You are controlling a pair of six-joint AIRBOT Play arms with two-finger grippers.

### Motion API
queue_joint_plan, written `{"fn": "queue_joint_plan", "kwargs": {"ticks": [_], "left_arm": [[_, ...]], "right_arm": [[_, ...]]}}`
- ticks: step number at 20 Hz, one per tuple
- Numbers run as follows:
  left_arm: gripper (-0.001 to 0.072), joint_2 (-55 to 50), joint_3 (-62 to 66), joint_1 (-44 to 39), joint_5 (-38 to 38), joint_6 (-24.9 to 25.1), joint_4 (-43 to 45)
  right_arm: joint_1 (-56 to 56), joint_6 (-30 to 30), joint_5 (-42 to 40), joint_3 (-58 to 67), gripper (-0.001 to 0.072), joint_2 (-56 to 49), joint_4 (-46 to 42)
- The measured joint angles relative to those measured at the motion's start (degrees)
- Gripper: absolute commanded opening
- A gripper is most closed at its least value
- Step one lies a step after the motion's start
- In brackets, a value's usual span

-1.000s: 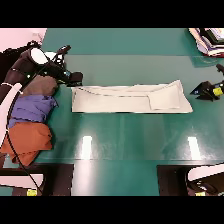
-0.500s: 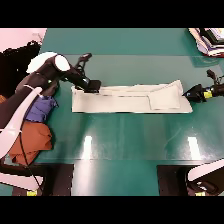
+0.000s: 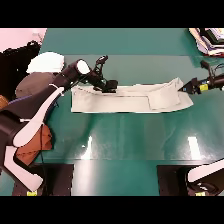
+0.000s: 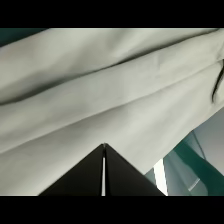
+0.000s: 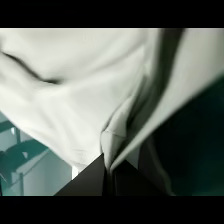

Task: Fold the shirts.

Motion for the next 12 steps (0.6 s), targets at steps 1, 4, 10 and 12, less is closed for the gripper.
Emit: {"fn": "queue_joint_plan", "kwargs": {"ticks": [1, 4, 10, 12], "left_arm": [[0.0023, -1.4, 1.5, -0.1, 0.4, 0.0, -1.1], [0.0023, -5.4, 5.5, -1.1, 1.7, -0.1, -3.3], [0.0023, -11.7, 10.4, -4.4, 2.6, -0.1, -4.7], [0.0023, -12.6, 11.0, -5.0, 2.5, 0.0, -4.2]], "right_arm": [[0.7, 0.4, 0.1, 0.0, 0.0011, 1.9, 1.6], [3.7, 3.3, 0.2, 0.1, 0.0011, 7.8, 5.1], [13.0, 6.4, -2.9, 0.1, 0.0011, 17.0, 10.3], [16.3, 6.7, -3.8, 0.1, 0.0011, 18.8, 10.9]]}}
